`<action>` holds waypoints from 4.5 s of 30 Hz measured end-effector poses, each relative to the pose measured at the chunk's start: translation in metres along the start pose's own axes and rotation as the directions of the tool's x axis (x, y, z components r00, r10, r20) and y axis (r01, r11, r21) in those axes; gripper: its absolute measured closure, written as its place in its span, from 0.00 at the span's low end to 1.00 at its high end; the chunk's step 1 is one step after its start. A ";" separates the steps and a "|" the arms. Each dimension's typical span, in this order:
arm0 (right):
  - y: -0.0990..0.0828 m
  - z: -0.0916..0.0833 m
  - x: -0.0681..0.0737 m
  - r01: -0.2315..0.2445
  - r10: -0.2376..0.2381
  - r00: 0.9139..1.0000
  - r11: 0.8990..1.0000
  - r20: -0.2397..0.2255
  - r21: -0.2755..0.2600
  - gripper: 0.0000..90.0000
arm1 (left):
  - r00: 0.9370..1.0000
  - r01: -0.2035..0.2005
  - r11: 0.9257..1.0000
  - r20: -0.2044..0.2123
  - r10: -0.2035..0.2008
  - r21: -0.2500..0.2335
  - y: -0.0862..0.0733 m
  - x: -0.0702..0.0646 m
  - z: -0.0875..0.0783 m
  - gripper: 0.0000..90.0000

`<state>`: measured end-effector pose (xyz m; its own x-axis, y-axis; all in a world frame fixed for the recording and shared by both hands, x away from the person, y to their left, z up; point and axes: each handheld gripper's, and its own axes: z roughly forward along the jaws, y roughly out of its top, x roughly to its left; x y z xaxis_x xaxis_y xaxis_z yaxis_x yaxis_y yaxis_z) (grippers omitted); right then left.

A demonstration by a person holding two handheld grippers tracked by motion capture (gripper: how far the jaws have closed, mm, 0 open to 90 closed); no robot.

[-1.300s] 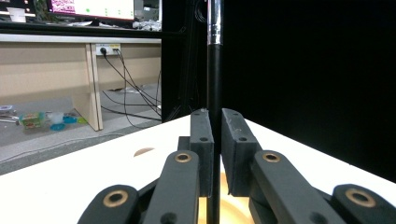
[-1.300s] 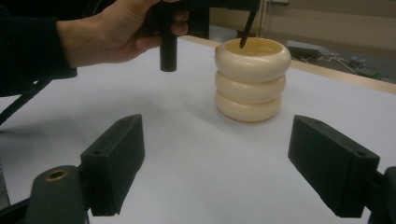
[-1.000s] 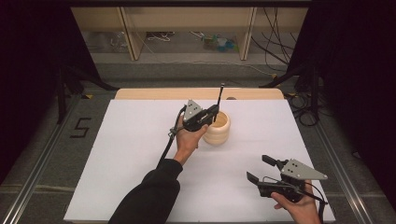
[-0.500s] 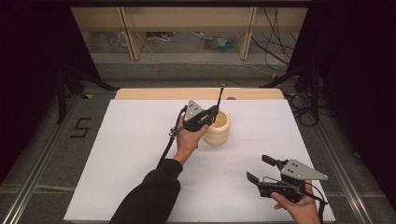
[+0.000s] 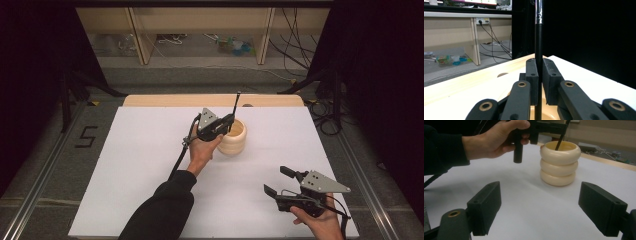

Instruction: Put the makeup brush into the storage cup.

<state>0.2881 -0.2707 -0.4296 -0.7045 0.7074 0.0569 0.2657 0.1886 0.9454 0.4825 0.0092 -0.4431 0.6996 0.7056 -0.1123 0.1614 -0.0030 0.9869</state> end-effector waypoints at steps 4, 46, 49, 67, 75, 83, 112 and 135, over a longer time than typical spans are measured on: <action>0.000 0.000 0.000 0.003 -0.003 1.000 1.000 0.004 0.000 0.21 | 1.000 -0.002 1.000 0.002 0.002 0.007 -0.002 0.000 0.002 0.93; -0.001 0.001 -0.001 -0.003 0.003 1.000 1.000 0.002 -0.001 0.21 | 0.999 0.039 0.997 0.009 -0.040 0.071 -0.004 0.003 -0.006 0.72; -0.001 0.001 -0.001 -0.004 0.004 1.000 1.000 -0.001 -0.003 0.21 | 0.999 0.043 0.996 0.007 -0.044 0.083 -0.002 0.003 -0.009 0.67; -0.001 -0.002 -0.001 -0.002 0.002 1.000 1.000 0.008 0.010 0.21 | 0.999 0.001 0.995 0.044 -0.005 0.098 0.017 0.000 -0.036 0.38; 0.000 -0.002 0.000 0.004 -0.004 1.000 1.000 0.016 0.005 0.21 | 0.998 0.020 0.995 0.059 -0.026 0.094 0.020 0.000 -0.057 0.30; 0.000 -0.005 -0.002 0.002 -0.002 1.000 1.000 0.031 -0.004 0.21 | 0.998 -0.008 0.994 0.070 0.000 0.107 0.018 0.000 -0.066 0.30; 0.001 -0.005 0.000 0.009 -0.009 1.000 1.000 0.015 0.004 0.21 | 0.993 -0.086 0.989 0.095 0.075 0.124 0.016 -0.009 -0.116 0.26; 0.000 -0.006 0.000 0.002 -0.002 1.000 1.000 0.018 0.002 0.21 | 0.993 -0.078 0.988 0.096 0.065 0.135 0.004 -0.010 -0.150 0.24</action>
<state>0.2840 -0.2745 -0.4273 -0.6933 0.7190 0.0489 0.2655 0.1918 0.9448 0.3711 0.1083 -0.4208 0.7722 0.6327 -0.0583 0.1987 -0.1534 0.9680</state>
